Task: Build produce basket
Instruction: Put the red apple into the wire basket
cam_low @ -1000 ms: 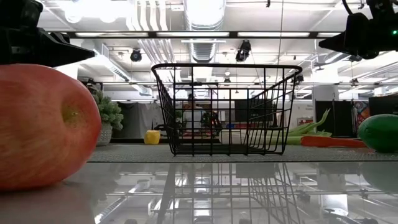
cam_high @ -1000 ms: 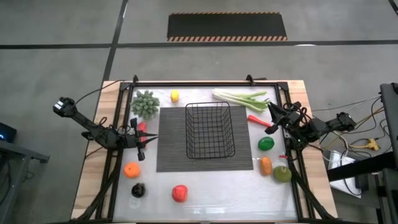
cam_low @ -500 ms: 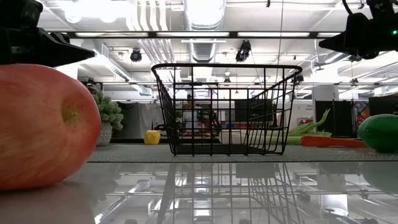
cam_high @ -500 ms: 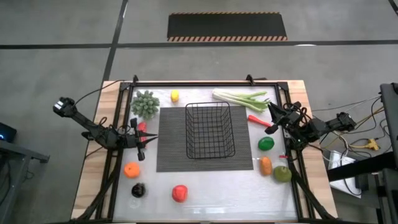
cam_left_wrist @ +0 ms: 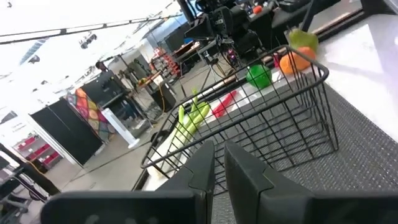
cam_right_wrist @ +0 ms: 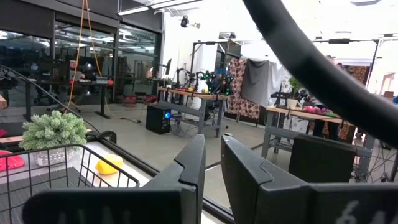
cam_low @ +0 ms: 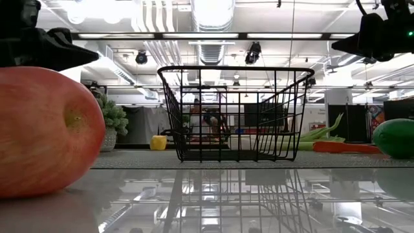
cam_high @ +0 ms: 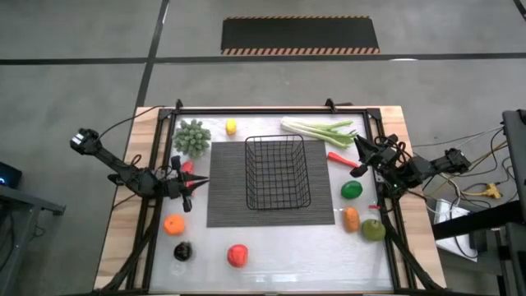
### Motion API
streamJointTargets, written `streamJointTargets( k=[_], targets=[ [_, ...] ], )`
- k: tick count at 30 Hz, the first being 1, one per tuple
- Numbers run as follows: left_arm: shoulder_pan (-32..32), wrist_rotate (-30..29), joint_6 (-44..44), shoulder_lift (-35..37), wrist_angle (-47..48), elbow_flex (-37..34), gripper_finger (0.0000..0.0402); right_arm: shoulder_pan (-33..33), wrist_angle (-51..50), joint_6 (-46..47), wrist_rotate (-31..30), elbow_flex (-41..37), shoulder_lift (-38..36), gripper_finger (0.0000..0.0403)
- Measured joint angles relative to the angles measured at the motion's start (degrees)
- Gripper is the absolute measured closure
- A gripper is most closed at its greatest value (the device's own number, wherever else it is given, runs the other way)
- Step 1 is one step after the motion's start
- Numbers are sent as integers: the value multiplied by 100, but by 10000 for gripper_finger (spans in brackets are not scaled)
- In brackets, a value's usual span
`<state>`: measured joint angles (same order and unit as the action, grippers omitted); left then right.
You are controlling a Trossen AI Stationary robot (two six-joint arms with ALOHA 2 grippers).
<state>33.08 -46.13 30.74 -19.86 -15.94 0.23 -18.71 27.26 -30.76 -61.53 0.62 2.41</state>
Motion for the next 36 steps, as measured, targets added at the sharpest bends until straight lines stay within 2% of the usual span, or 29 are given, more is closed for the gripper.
streamJointTargets(
  k=[2,6,8,13,18,25,31,36],
  targets=[
    [0,-2,-24,2,-2,2,382,-3,-5,797,2,0,1,360],
    [0,2,-46,2,-487,1,382,-3,-186,3496,4,0,-1,360],
    [-2,243,-284,-1,-905,0,382,-1,-300,3959,12,0,3,360],
    [-2,848,-563,-12,-2672,0,382,-8,-655,4408,283,0,77,360],
    [-2,1255,-2116,-32,-3965,0,382,-1,-554,4456,349,0,152,360],
    [0,1323,-2307,-251,-3943,121,382,-1,-574,3970,348,0,152,360],
    [0,1308,-2311,-847,-3552,946,382,-1,-574,3553,347,0,152,360],
    [0,1139,-2621,-1558,-2835,1979,382,-1,-574,3414,231,0,150,360]
  ],
)
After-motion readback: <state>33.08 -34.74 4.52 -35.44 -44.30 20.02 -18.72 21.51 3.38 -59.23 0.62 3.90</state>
